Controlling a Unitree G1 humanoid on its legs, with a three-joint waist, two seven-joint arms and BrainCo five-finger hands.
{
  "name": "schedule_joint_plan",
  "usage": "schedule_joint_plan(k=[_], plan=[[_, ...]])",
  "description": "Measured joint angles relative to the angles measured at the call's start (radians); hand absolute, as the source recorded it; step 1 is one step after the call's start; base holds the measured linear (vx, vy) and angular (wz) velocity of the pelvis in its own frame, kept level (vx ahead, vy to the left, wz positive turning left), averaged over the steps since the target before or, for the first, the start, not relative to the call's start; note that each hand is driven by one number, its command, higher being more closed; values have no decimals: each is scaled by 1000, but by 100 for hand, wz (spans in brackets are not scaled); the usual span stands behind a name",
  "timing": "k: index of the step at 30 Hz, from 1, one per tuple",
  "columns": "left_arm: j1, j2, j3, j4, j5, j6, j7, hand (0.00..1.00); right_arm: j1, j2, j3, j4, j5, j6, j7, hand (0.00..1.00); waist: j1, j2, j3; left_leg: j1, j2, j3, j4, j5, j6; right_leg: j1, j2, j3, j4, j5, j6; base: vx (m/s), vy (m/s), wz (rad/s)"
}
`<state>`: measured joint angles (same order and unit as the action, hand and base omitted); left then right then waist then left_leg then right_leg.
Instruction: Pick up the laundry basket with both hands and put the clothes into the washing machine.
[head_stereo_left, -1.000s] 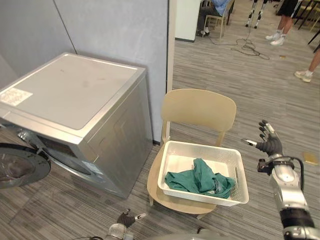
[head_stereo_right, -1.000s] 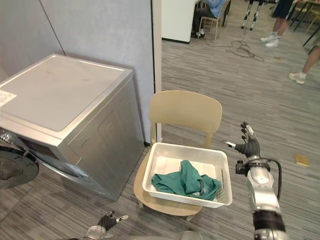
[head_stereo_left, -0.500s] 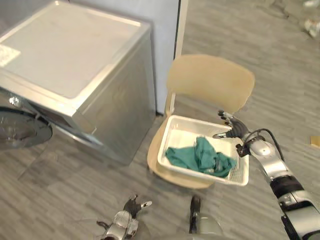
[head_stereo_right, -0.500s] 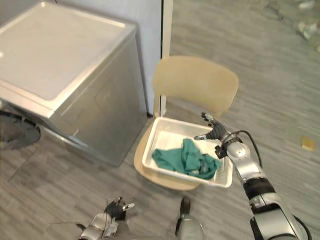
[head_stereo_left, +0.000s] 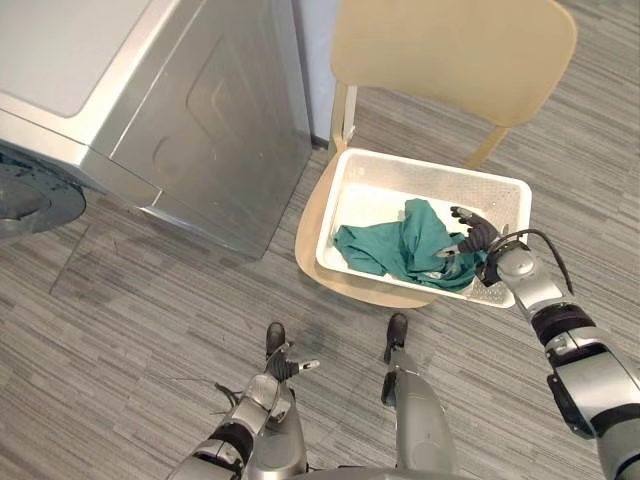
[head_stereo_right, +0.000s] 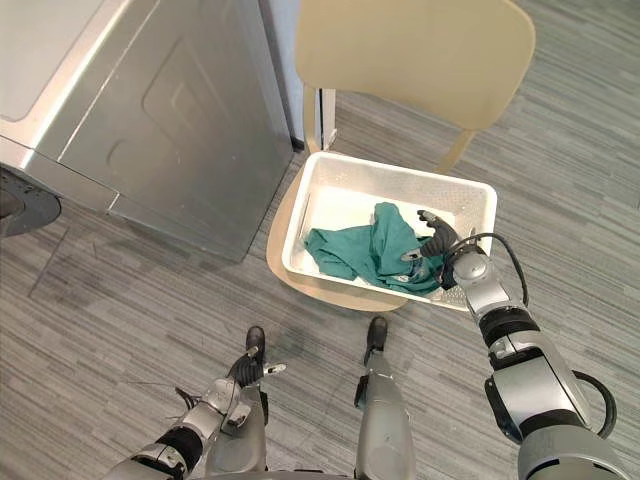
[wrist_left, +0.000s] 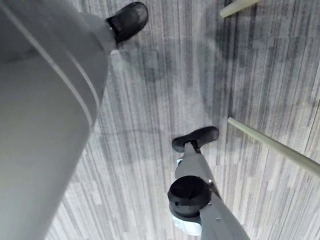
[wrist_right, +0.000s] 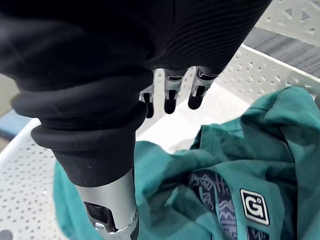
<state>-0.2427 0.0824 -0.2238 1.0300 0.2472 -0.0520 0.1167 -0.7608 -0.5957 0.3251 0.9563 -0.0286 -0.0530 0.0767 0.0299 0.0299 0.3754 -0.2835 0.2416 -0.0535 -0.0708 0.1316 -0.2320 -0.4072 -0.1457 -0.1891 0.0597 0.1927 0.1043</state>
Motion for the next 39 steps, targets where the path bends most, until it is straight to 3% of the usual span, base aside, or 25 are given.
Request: schedule_joint_plan(k=[5, 12, 17, 20, 25, 26, 32, 37, 39], plan=[[-34, -25, 2, -2, -2, 0, 22, 0, -91, -1, -63, 53, -24, 6, -56, 0, 14, 2, 30, -31, -11, 0, 1, 1, 0, -42, -18, -3, 39, -16, 7, -24, 17, 7], [-89, -60, 43, -4, -40, 3, 45, 0, -120, 32, -56, 96, -22, 13, -75, 0, 41, 0, 49, -95, -15, -26, -20, 28, 5, -117, -36, -33, 102, -49, 7, -31, 2, 14], [-141, -77, 65, -22, -44, 6, 69, 0, -146, 85, -9, 131, -21, 11, -111, 0, 41, -3, 51, -188, -22, -87, -8, 41, -3, -180, -66, -91, 159, -79, 4, -27, -22, 32], [-200, -78, 65, -102, -51, 9, 89, 0, -164, 45, -6, 118, -28, -14, -154, 0, 39, -16, 57, -293, -30, -134, 24, 44, -8, -251, -94, -140, 230, -114, 0, -98, -58, 55], [-219, -86, 66, -179, -63, 9, 118, 0, -185, -14, 36, 120, -127, 2, -210, 0, 46, -20, 57, -400, -33, -114, 91, 47, -4, -335, -140, -166, 341, -166, -5, -94, -64, 32], [-216, -85, 70, -184, -68, 11, 126, 0, -188, -18, 44, 118, -142, 1, -214, 100, 46, -21, 57, -410, -34, -108, 99, 47, -4, -348, -144, -166, 351, -174, 1, -70, -74, 4], [-221, -103, 101, -224, -79, 20, 130, 0, -220, -63, 79, 117, -300, -3, -235, 100, 60, -21, 56, -454, -30, -93, 124, 47, -4, -404, -151, -165, 401, -193, -15, -66, -62, 0], [-214, -127, 146, -225, -79, 21, 132, 0, -224, -98, 105, 119, -327, 41, -235, 100, 96, -21, 55, -453, -24, -82, 125, 47, -4, -404, -154, -166, 414, -196, -19, -31, -46, 4], [-207, -125, 167, -225, -80, 21, 137, 0, -222, -98, 108, 124, -321, 46, -235, 100, 96, -22, 55, -450, -24, -81, 125, 47, -4, -398, -157, -168, 418, -199, -19, -1, -30, 9]])
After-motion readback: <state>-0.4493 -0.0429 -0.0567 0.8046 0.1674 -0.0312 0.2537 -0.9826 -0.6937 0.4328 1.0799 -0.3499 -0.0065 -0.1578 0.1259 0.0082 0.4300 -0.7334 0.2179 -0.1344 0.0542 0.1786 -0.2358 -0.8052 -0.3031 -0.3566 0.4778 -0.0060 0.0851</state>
